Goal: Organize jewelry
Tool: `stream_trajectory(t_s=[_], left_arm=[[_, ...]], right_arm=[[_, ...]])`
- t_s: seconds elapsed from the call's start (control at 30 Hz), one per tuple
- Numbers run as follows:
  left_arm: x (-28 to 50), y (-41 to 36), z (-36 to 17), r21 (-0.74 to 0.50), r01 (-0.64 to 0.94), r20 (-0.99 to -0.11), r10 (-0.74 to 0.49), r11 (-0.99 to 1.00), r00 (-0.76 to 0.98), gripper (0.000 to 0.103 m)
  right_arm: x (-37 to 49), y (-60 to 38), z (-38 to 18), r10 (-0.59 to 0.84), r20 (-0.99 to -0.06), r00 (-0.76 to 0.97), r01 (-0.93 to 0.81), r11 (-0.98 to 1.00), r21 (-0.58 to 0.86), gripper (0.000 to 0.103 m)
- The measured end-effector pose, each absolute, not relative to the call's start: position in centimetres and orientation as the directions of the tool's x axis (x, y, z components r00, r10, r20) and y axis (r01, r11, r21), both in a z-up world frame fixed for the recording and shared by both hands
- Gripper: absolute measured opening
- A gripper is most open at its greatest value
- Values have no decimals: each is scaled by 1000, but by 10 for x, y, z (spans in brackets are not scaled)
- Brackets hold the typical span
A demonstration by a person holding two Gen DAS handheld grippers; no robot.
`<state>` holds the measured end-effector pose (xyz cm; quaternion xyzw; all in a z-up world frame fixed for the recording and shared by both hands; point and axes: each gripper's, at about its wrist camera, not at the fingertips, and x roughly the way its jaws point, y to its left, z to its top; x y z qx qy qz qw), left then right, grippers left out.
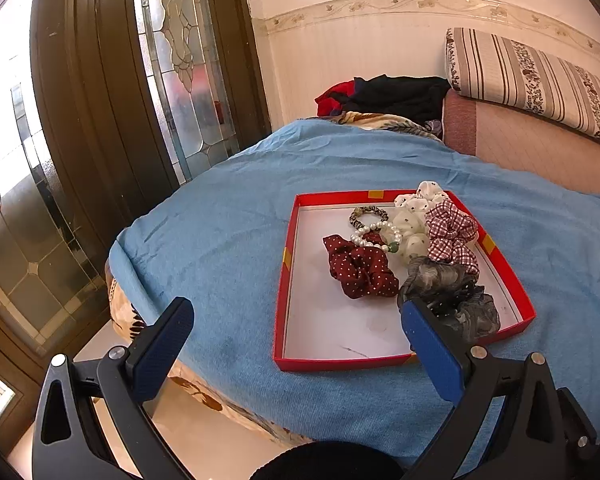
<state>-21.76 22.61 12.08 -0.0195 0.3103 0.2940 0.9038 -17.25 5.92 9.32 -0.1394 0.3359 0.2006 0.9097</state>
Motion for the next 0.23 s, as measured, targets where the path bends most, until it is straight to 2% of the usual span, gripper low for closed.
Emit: stream_trajectory(t_s=[0.13, 0.23], left_arm=[[-217, 231, 119, 134, -542, -600, 504, 830, 622, 103], [-220, 227, 122, 158, -542, -583, 522, 825, 623, 103]], right_arm=[[-174, 60, 94, 282, -666, 690, -466, 878, -111, 93], [-174, 58, 96, 289, -664, 689, -465, 880, -99, 93]])
